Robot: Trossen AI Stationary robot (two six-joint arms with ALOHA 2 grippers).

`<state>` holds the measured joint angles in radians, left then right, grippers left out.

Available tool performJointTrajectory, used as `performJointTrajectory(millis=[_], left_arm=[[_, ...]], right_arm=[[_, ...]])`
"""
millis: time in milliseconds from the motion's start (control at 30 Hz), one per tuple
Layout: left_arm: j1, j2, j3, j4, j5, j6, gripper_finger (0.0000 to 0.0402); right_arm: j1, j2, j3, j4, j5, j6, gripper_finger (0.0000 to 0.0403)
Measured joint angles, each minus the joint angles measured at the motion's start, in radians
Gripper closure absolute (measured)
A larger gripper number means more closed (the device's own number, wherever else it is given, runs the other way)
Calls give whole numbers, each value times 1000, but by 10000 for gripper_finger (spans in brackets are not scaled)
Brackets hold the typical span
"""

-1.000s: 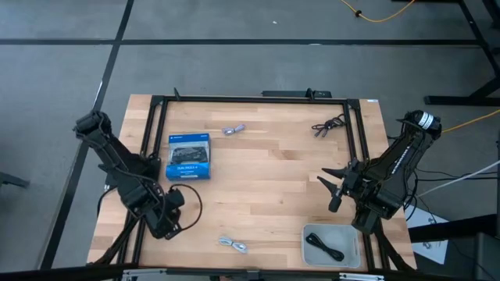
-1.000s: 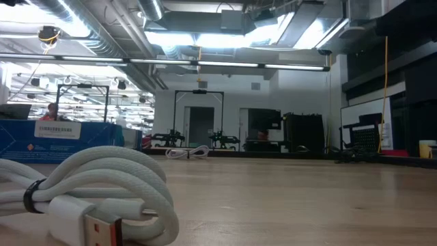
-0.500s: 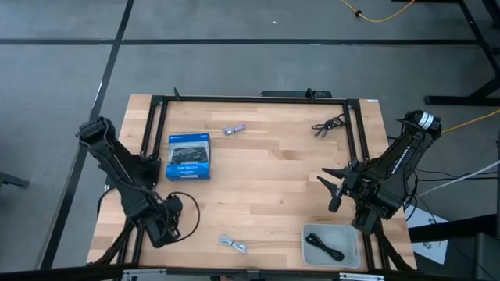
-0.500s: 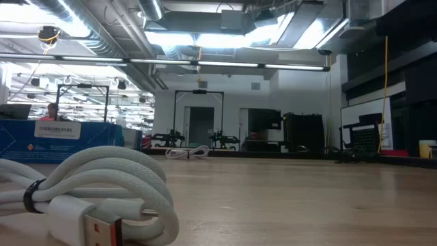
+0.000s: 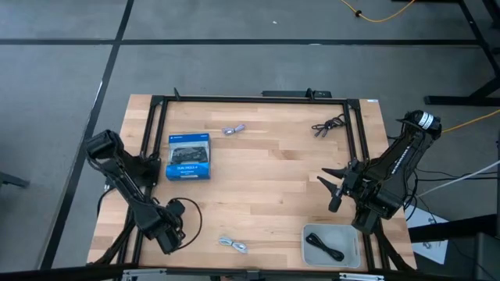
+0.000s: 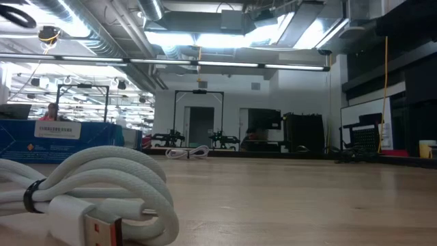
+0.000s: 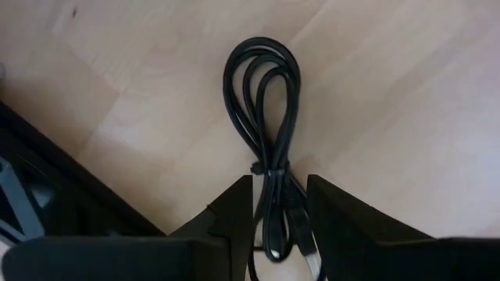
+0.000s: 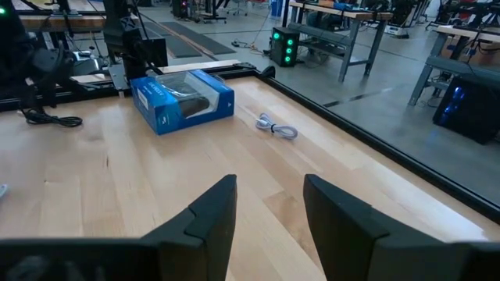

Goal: Pick and place USB-C Cables
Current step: Put the bottom black charger cable into the white bin

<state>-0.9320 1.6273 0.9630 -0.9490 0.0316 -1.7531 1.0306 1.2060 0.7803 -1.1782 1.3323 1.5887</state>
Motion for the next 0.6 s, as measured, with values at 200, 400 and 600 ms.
performJointTrajectory(millis=[200,400,600], left_arm=[[0,39,0,24,-2,0,287],[0,76,0,32,2,0,287],[1,129,5,37,48,6,287]], right_arm=[[0,0,0,0,-1,0,248],[0,0,0,2,-1,0,248],[0,0,0,5,-2,0,248]])
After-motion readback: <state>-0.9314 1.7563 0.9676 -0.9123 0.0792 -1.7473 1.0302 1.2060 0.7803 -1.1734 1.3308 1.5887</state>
